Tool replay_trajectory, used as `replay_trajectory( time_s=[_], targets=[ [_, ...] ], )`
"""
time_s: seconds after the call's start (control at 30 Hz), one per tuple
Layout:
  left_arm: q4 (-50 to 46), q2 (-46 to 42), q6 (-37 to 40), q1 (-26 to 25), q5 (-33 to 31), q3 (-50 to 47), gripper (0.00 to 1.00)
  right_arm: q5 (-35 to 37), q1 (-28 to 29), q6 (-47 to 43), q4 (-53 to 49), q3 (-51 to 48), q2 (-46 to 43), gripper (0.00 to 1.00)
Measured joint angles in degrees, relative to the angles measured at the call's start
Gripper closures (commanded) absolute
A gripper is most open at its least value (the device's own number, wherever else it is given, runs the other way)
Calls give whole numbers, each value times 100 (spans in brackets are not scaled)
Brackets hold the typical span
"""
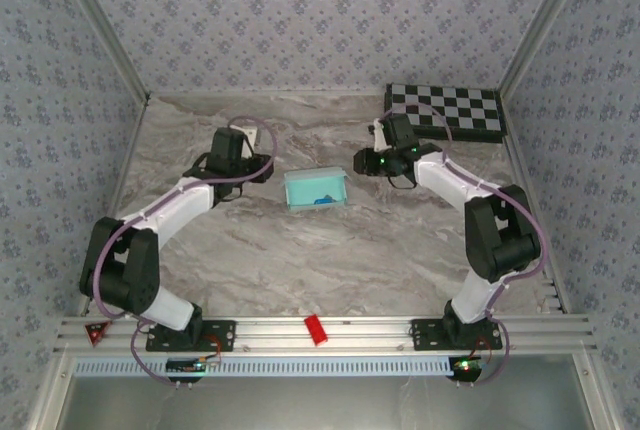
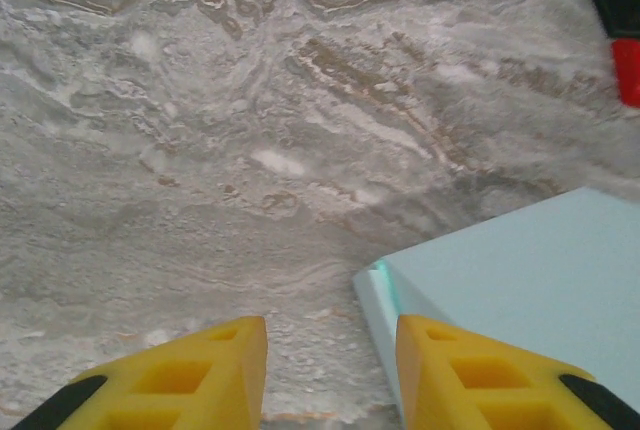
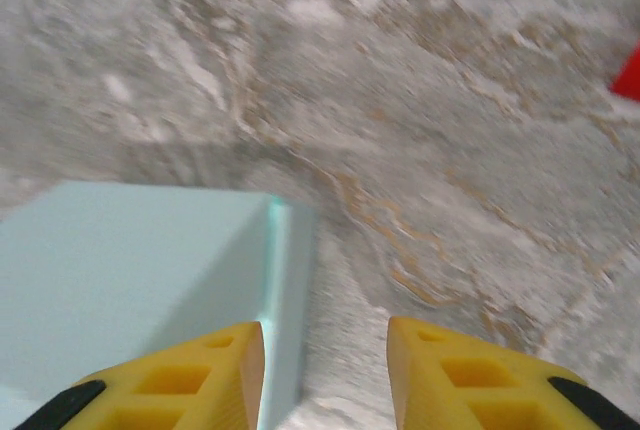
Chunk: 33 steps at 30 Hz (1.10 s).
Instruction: Fold the paper box
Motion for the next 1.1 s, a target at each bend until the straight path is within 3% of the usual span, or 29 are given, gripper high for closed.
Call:
replay_trajectory(
  time_s=[0.5,1.1],
  targets=[
    [-684,772,-822,0,1412,444,56,-949,140,-96,-662,881,590,59],
    [-726,1285,-835,-11,1652,557,57,-1104,271,-219,-911,839,925,60]
  ],
)
